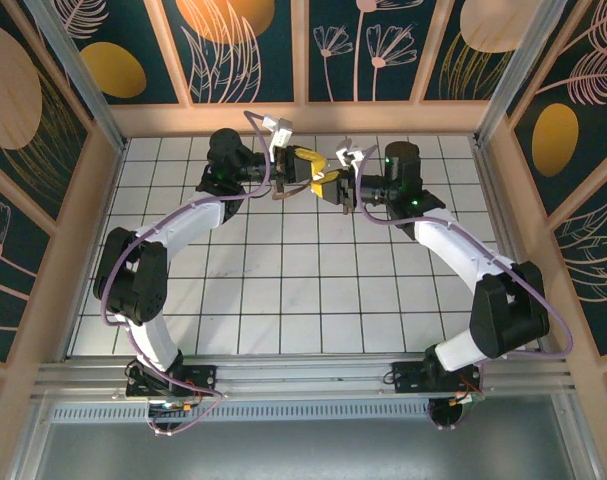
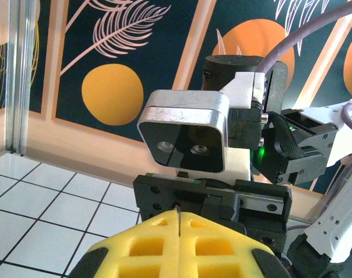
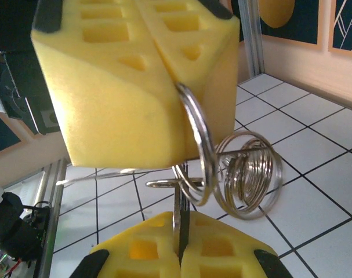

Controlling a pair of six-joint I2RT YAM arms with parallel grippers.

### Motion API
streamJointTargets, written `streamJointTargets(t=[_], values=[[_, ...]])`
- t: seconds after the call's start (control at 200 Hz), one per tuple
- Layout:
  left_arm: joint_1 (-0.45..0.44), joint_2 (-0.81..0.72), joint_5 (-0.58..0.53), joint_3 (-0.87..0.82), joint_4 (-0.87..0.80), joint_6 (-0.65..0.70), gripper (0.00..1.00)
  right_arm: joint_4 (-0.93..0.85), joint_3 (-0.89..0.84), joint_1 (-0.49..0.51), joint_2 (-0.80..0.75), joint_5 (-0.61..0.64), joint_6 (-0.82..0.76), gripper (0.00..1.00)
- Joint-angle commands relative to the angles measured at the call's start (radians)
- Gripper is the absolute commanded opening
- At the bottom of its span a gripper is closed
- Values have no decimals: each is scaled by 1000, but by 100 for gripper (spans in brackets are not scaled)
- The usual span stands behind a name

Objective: Put the keys on the keyring

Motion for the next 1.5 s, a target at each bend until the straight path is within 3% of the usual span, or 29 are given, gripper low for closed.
streamJointTargets(t=[0.0,0.165,0.275,0.35,0.541,0.711,0.996,1.206,1.492], values=[[-13,-43,7,1,71,-19,0,-39,8,13,5,-27,-31,0],[-13,-39,2,1,76,-22,0,13,-47,-16,-38,-5,10,1],[-15,-36,-1,1,86,-31,0,61,-107,-42,-94,23,45,24],[-15,-35,-7,-2,93,-33,0,102,-162,-65,-149,40,75,31],[-16,-30,-31,-20,161,-86,0,241,-281,-116,-298,81,181,35],[-22,-34,-93,-55,238,-159,0,396,-325,-123,-361,206,306,39],[-27,-33,-255,-136,421,-318,0,690,-341,-122,-292,363,571,45],[-35,1,-309,-162,568,-460,0,841,-308,-120,-190,346,705,46],[-47,18,-342,-176,623,-499,0,964,-263,-101,-80,331,830,47]])
